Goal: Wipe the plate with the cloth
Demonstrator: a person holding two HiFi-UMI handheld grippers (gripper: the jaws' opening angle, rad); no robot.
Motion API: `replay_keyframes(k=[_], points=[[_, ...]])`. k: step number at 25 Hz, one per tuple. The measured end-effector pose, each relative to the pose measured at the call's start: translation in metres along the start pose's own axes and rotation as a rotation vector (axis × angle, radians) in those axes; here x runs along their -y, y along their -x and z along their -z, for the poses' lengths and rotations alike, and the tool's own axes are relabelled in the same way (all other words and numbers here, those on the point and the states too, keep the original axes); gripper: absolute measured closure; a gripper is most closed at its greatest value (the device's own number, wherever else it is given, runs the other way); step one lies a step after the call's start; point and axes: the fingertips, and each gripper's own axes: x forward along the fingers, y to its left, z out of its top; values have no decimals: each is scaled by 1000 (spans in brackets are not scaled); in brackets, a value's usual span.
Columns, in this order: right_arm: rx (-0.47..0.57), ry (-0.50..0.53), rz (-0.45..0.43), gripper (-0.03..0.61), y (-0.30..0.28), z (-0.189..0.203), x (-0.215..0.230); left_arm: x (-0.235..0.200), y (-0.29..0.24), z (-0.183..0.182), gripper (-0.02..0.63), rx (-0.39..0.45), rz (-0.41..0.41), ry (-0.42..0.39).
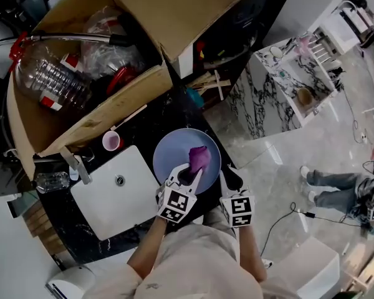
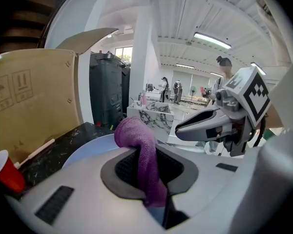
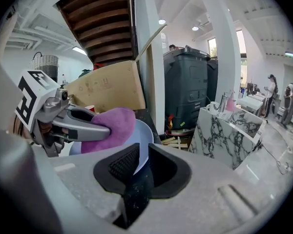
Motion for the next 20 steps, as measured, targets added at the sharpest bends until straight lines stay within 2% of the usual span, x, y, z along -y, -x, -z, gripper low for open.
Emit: replay_keyframes(k=[13, 20], points=[[-49, 3, -42, 511, -27, 10, 11, 10, -30, 19, 555, -137, 23, -19], [-87, 4, -53, 508, -38, 20, 13, 16, -43, 26, 555, -175, 46, -36]])
